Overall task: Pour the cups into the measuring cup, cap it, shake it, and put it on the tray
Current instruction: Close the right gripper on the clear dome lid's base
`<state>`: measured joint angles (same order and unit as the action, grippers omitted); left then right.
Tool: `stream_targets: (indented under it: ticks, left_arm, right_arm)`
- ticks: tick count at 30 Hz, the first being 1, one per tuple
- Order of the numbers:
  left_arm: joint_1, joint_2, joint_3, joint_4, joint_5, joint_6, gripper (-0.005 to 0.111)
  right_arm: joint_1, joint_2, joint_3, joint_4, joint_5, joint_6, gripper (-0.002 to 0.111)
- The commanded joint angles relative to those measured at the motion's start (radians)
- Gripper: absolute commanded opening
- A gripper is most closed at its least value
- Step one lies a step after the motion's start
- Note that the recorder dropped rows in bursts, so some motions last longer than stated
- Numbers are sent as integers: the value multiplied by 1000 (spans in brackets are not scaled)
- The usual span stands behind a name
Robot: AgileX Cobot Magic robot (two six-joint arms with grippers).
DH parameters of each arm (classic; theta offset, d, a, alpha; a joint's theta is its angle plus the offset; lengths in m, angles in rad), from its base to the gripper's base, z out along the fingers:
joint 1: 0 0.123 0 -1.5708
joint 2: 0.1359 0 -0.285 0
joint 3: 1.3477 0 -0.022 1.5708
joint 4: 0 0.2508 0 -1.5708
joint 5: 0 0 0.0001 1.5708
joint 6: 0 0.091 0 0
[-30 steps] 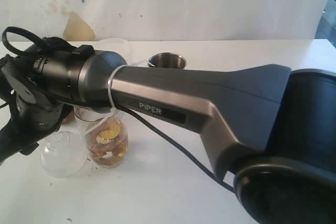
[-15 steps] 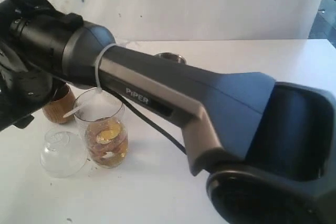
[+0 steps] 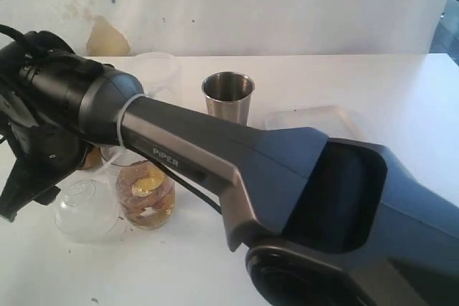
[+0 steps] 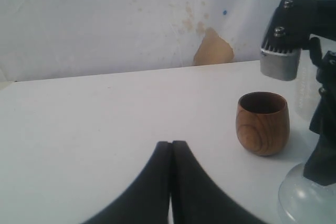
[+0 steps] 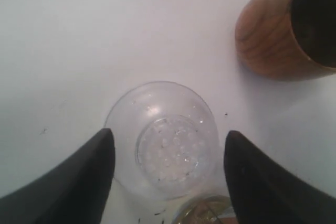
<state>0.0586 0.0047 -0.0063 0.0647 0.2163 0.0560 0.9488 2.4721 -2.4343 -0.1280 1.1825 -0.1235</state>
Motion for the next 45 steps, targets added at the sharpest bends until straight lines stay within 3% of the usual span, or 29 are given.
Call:
stream_targets:
  ticks: [1, 23, 26, 29, 32, 37, 45]
  left_arm:
    - [3, -5, 6, 8, -13, -1, 0]
    - [3, -5, 6, 8, -13, -1, 0]
    - [3, -5, 6, 8, -13, -1, 0]
    - [3, -5, 6, 8, -13, -1, 0]
    - [3, -5, 6, 8, -13, -1, 0]
    - [3, -5, 6, 8, -13, -1, 0]
    - [3, -5, 6, 8, -13, -1, 0]
  right_arm:
    - [-2, -2, -8, -7, 39, -7, 57]
    - [-2, 41, -8, -23, 39, -7, 57]
    - [-2, 41, -8, -21, 36, -7, 48]
    - [-2, 41, -8, -9, 36, -16, 16]
    - [-2, 38, -8, 37, 36, -68, 1]
    - [-2, 9, -10, 181, 23, -126, 0]
    - [-2, -181, -10, 174, 33, -128, 0]
